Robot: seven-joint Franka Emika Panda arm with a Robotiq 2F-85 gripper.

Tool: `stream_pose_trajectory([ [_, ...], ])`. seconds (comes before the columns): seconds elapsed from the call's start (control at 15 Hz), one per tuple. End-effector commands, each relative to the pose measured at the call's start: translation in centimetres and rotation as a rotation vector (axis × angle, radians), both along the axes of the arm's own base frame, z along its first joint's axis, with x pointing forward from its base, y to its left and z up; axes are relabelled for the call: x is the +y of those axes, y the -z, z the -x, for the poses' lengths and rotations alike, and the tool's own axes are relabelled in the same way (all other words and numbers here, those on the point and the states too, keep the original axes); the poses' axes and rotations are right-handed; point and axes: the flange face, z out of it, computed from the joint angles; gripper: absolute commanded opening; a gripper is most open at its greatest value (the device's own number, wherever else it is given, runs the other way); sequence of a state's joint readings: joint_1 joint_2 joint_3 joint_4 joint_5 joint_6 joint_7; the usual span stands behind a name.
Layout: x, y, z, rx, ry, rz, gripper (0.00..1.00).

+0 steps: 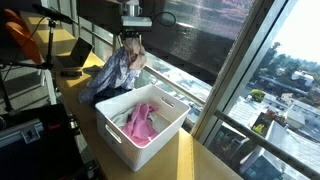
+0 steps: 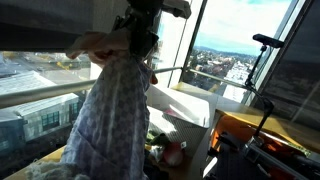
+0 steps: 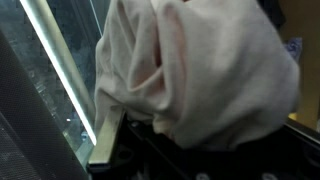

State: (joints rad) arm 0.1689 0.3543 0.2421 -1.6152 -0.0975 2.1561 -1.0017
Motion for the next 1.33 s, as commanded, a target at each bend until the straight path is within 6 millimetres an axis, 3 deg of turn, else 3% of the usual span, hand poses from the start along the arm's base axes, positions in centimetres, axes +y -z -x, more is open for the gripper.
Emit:
stream_pose_trajectory([
  [0.0, -4.1, -8.6, 1.1, -0.068, 0.052, -0.024, 0.00],
  [0.2, -7.1, -14.1, 2.2, -0.130, 0.091, -0.039, 0.00],
  [0.47, -9.9, -19.9, 4.4, -0.202, 0.119, -0.059, 0.00],
  [0.73, -12.5, -26.9, 8.7, -0.310, 0.149, -0.081, 0.00],
  [0.87, -15.2, -30.4, 10.4, -0.362, 0.184, -0.093, 0.00],
  [1.07, -20.3, -33.7, 11.9, -0.419, 0.250, -0.099, 0.00],
  [1.27, -24.9, -33.5, 11.7, -0.433, 0.311, -0.094, 0.00],
])
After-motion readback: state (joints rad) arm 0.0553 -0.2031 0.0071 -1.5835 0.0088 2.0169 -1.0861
